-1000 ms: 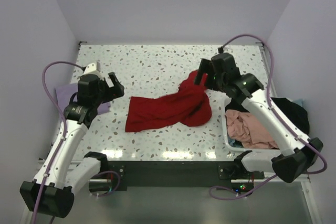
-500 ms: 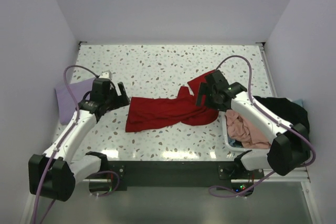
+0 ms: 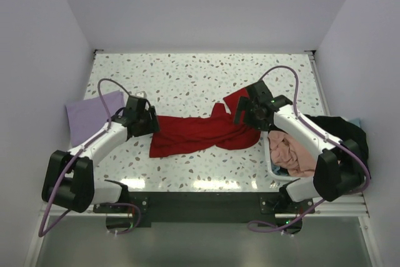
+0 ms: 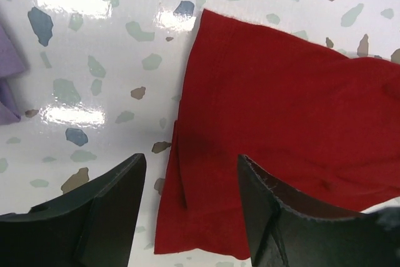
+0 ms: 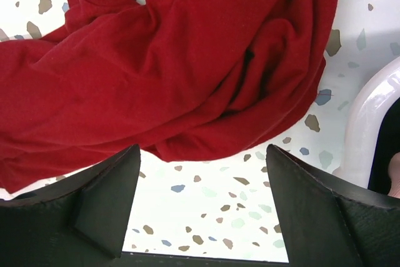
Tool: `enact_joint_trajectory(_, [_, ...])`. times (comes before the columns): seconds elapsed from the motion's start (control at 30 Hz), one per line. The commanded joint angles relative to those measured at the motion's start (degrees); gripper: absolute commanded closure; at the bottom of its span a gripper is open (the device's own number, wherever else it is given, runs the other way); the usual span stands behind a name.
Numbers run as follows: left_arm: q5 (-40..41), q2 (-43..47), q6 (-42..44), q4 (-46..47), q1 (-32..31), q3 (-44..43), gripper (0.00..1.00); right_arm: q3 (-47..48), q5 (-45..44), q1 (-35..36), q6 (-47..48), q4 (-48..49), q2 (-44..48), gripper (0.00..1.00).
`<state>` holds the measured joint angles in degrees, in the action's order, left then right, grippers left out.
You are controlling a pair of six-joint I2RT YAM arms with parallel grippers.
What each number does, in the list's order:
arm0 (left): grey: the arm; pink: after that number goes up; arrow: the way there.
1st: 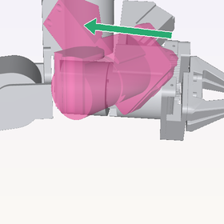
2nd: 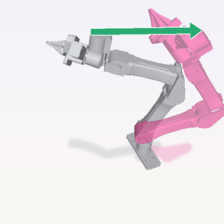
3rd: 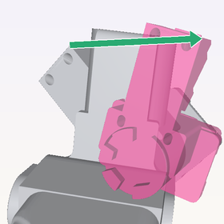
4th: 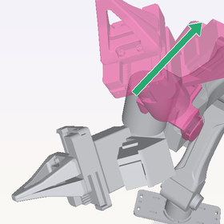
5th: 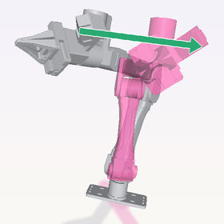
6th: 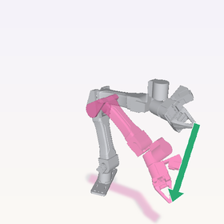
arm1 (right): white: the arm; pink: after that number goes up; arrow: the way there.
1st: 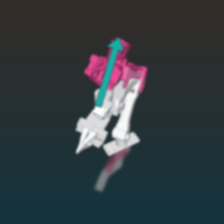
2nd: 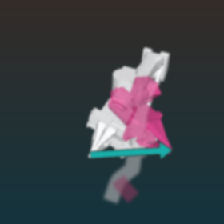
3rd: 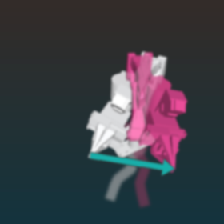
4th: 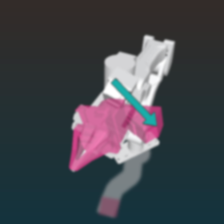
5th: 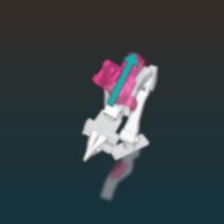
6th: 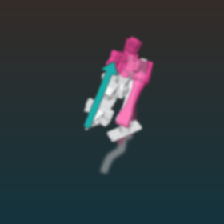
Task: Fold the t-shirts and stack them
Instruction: Move the tshirt to the center of the board
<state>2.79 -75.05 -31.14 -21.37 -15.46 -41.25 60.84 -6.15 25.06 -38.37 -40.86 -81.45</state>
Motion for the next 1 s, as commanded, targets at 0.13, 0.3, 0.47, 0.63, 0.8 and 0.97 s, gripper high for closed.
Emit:
enact_joint_trajectory(0.13, [-1.3, -2.2, -1.6, 7.7, -0.1, 1.8, 0.47, 3.3, 1.1, -0.6, 2.0, 0.9, -1.3, 0.16])
enact_joint_trajectory(0.3, [-1.7, -5.9, -1.8, 9.8, -0.3, 1.5, 0.55, 4.5, 1.8, -0.9, 3.0, 0.3, -2.3, 0.16])
enact_joint_trajectory(0.47, [-1.4, -8.5, -1.9, 10.2, -0.3, 0.1, 0.61, 5.4, 1.8, -1.2, 4.2, -0.5, -2.8, 0.16])
enact_joint_trajectory(0.63, [-0.6, -9.3, -2.2, 9.8, -0.4, -1.7, 0.65, 5.9, 2.1, -1.7, 4.7, -1.0, -2.9, 0.16])
enact_joint_trajectory(0.8, [0.3, -8.9, -2.1, 8.8, -0.5, -2.5, 0.7, 6.2, 2.4, -1.9, 4.6, -0.7, -3.8, 0.17])
enact_joint_trajectory(0.97, [0.2, -8.1, -2.2, 8.9, -0.8, -1.8, 0.69, 6.7, 3.1, -2.0, 4.3, -0.4, -4.6, 0.17])
